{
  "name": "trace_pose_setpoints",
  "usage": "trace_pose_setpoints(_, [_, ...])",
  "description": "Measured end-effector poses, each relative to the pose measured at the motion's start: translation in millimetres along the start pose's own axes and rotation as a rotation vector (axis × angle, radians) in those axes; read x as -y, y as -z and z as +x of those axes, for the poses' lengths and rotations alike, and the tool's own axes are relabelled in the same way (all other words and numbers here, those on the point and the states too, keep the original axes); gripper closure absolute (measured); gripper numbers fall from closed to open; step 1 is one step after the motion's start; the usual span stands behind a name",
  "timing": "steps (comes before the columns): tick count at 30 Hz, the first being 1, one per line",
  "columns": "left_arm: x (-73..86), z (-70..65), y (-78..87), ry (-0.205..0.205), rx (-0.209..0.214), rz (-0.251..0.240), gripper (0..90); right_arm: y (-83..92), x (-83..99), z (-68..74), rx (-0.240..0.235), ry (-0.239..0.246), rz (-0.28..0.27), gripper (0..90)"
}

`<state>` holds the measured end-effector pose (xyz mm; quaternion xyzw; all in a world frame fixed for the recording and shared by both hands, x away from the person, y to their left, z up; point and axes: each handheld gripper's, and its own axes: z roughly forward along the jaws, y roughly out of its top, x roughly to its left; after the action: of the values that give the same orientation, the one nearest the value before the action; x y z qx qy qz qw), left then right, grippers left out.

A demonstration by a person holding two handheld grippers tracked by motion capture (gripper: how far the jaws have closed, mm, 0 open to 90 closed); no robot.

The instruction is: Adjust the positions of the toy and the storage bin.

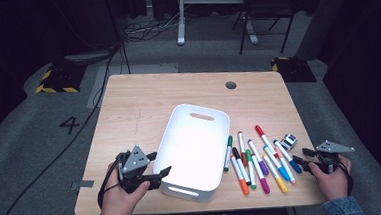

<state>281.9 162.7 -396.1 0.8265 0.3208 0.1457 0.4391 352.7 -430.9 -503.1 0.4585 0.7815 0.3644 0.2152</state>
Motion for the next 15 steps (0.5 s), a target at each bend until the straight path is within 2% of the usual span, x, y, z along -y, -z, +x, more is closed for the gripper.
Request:
trace_pose_setpoints(2, [0.7,-3.8,-0.1,-0.002,0.003,-0.003,35.4,0.0,-0.2,0.4,0.002,0.000,0.002,41.8])
trace_pose_setpoints(6, [3.2,-1.6,-1.0,0.014,0.026,-0.023,32.7,-0.1,-0.3,0.5,0.001,0.000,0.002,41.7])
trace_pose_setpoints(7, [2.4,-0.3,-1.1,0.002,0.011,-0.021,30.6,-0.2,-0.4,0.6,0.000,0.000,0.001,41.8])
trace_pose_setpoints(8, [2.4,-0.3,-1.1,0.002,0.011,-0.021,29.4,-0.2,-0.4,0.6,0.000,0.000,0.001,41.8])
trace_pose_setpoints(10, [-2.7,0.9,2.2,-0.024,0.013,-0.013,27.8,-0.3,-0.5,0.4,0.000,0.005,0.003,41.8])
trace_pose_setpoints(15, [-11.1,7.7,11.3,-0.036,0.007,-0.019,27.1,-1.1,-0.8,0.6,-0.001,0.008,-0.001,41.7])
